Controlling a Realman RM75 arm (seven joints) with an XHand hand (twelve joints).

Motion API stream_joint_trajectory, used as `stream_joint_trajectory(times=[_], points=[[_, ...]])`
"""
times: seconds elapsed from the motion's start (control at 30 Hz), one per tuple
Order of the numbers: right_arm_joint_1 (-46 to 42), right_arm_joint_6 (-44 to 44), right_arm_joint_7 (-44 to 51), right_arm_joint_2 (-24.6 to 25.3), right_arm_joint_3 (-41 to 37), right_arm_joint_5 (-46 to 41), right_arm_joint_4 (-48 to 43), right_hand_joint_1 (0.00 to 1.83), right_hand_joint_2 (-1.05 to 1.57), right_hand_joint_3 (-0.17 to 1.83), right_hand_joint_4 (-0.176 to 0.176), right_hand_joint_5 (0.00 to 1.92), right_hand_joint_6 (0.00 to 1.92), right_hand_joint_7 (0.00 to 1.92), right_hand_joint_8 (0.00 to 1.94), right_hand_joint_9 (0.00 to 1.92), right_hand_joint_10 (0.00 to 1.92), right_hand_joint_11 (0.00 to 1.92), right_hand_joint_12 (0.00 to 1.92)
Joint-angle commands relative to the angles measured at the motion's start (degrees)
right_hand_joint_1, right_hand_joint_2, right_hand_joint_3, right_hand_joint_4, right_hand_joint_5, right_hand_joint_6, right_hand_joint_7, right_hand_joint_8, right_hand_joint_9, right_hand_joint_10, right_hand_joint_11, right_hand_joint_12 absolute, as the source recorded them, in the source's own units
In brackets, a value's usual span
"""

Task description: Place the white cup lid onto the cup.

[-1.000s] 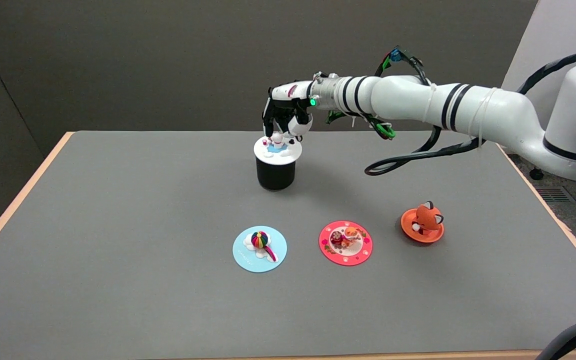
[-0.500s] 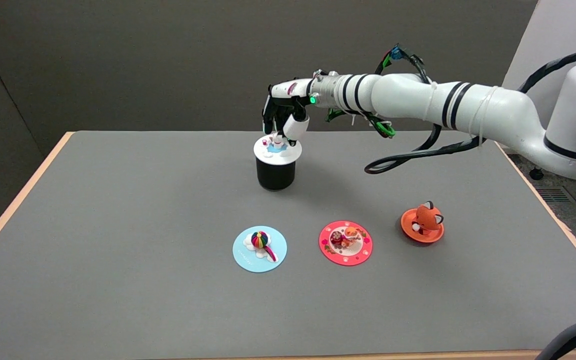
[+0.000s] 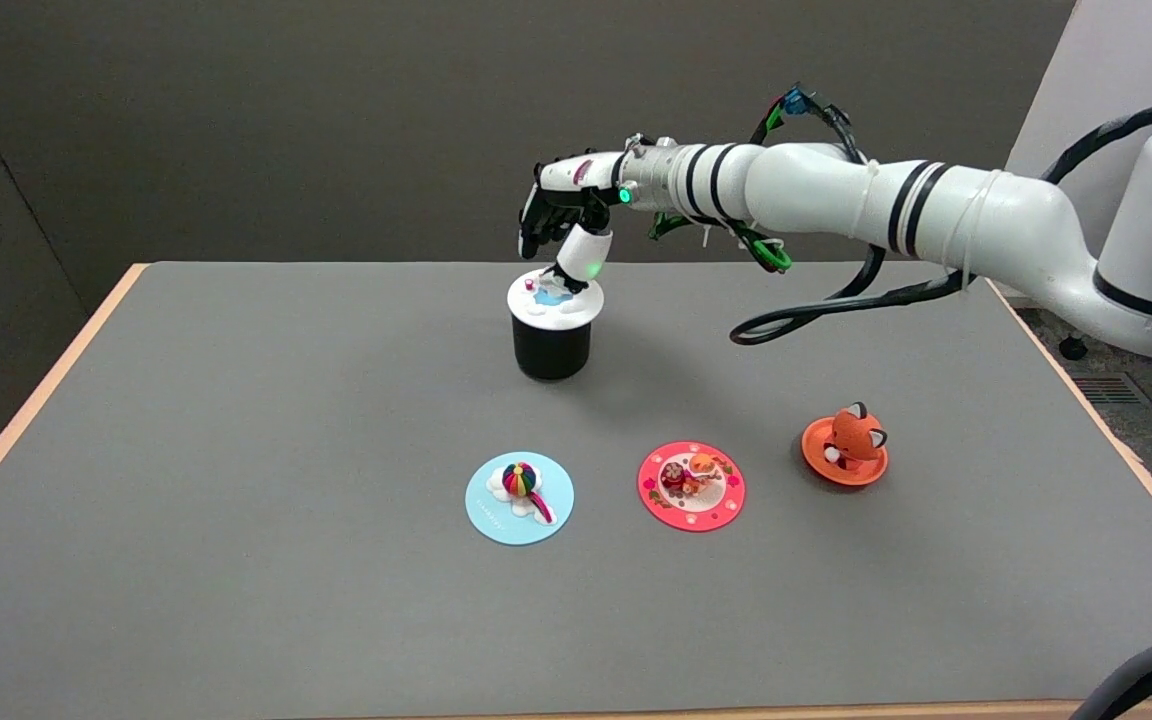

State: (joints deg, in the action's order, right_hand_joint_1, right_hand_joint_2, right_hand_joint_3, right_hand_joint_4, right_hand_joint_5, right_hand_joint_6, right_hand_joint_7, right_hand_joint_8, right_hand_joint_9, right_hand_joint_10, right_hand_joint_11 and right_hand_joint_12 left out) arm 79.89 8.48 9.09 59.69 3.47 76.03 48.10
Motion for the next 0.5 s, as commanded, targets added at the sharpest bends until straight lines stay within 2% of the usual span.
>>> stream_joint_trajectory(times=[0.03,0.23,0.33,0.5], points=[[-1.5,-0.2,0.3,-4.2,-5.4,4.7,5.4,0.76,0.35,0.95,0.035,0.61,0.21,0.58,0.17,0.63,0.2,0.43,0.78],[-4.7,-0.6,0.3,-8.5,-10.3,8.4,9.5,0.74,0.34,0.94,0.02,0.59,0.21,0.6,0.17,0.63,0.21,0.45,0.77],[-8.0,-1.0,0.3,-11.0,-15.2,9.2,11.2,0.74,0.34,0.93,0.008,0.59,0.21,0.61,0.17,0.64,0.21,0.45,0.78],[-13.1,-5.6,0.3,-14.3,-20.3,9.3,12.5,0.74,0.35,0.92,-0.005,0.6,0.2,0.63,0.18,0.66,0.21,0.46,0.8]])
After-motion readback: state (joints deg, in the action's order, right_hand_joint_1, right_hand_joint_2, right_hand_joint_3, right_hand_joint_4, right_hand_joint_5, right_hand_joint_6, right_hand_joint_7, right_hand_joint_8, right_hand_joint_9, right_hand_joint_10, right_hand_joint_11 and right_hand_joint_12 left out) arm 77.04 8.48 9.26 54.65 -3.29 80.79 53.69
